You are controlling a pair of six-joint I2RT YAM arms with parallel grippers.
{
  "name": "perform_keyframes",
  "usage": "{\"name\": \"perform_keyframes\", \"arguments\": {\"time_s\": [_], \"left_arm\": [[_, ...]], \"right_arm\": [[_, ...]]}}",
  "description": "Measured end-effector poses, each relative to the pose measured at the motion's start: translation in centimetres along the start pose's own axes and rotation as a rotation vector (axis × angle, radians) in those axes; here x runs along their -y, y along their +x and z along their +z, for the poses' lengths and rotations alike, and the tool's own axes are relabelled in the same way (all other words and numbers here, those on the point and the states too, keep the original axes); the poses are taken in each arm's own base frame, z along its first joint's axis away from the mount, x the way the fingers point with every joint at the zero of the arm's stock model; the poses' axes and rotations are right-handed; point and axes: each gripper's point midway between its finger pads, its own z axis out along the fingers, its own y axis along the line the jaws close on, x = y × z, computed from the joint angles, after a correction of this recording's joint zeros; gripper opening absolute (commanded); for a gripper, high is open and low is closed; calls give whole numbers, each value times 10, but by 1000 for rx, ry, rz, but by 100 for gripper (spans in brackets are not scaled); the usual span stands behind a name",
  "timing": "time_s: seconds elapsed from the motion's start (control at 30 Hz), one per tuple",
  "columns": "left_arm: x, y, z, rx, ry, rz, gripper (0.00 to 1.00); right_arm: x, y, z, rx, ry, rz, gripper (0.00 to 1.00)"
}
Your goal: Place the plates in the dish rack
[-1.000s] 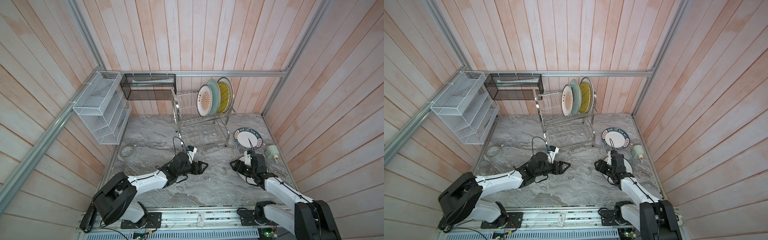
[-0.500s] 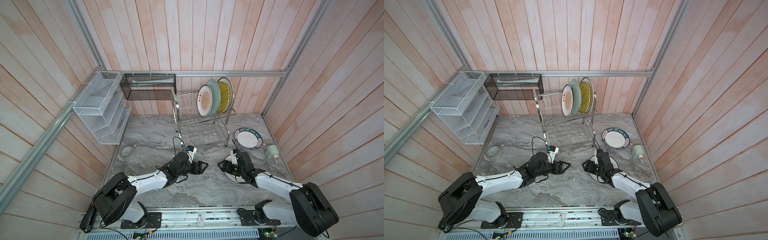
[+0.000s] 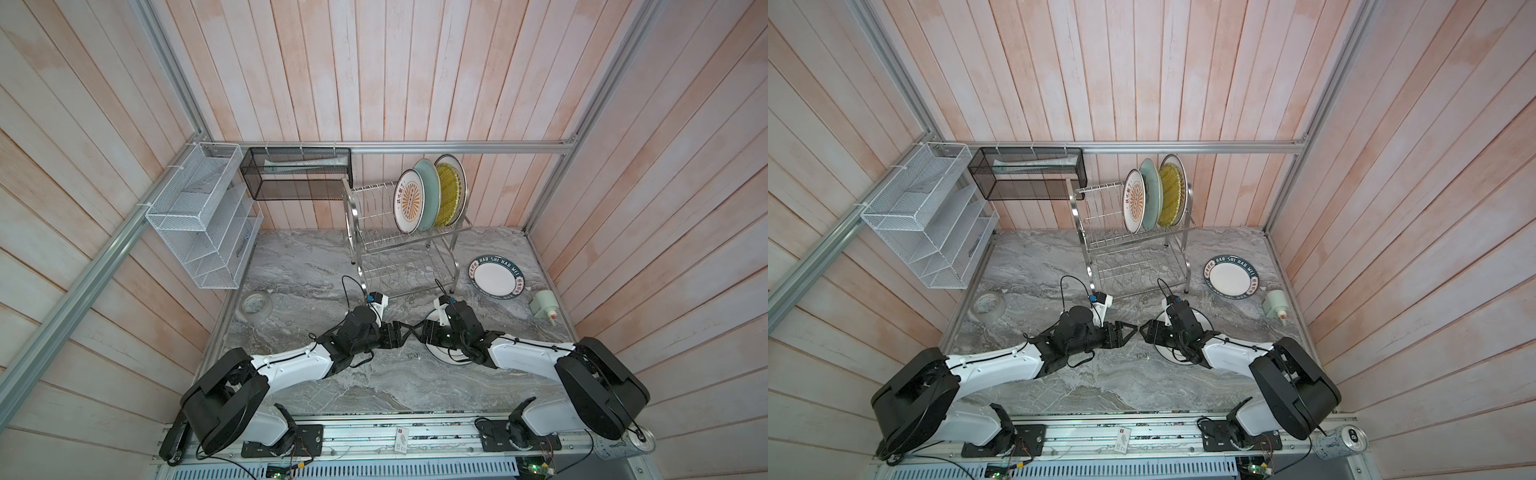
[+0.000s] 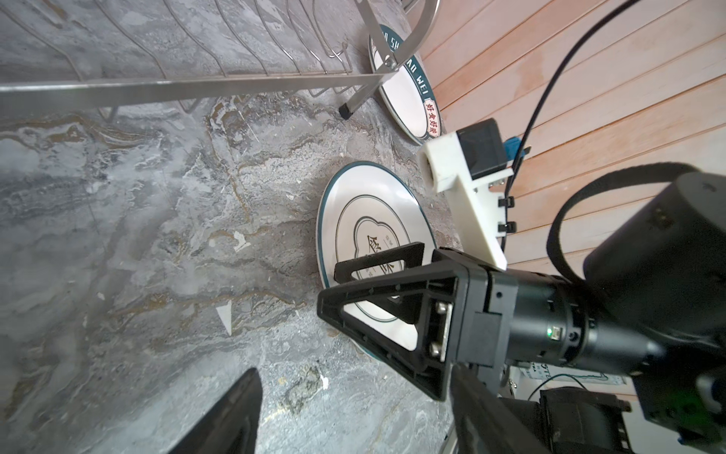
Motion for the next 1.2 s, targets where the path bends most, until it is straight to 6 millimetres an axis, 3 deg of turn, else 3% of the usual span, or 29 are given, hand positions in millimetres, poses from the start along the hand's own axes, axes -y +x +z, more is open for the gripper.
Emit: {"name": "perform_keyframes", "arguments": {"time_s": [0.43, 0.63, 1.0, 1.2], "left_arm": [[-22, 14, 14, -21, -45, -99, 76], [-25, 20, 18, -31, -34, -132, 76], [-28, 24, 24, -43, -27, -163, 76], [-35, 32, 36, -81, -41, -194, 76]], "right_arm": [[-8, -16, -13, 64, -15, -4, 70], [-1, -26, -21, 90, -2, 12, 70], [8, -63, -57, 221, 2, 45, 69], [26, -65, -80, 286, 18, 73, 69]]}}
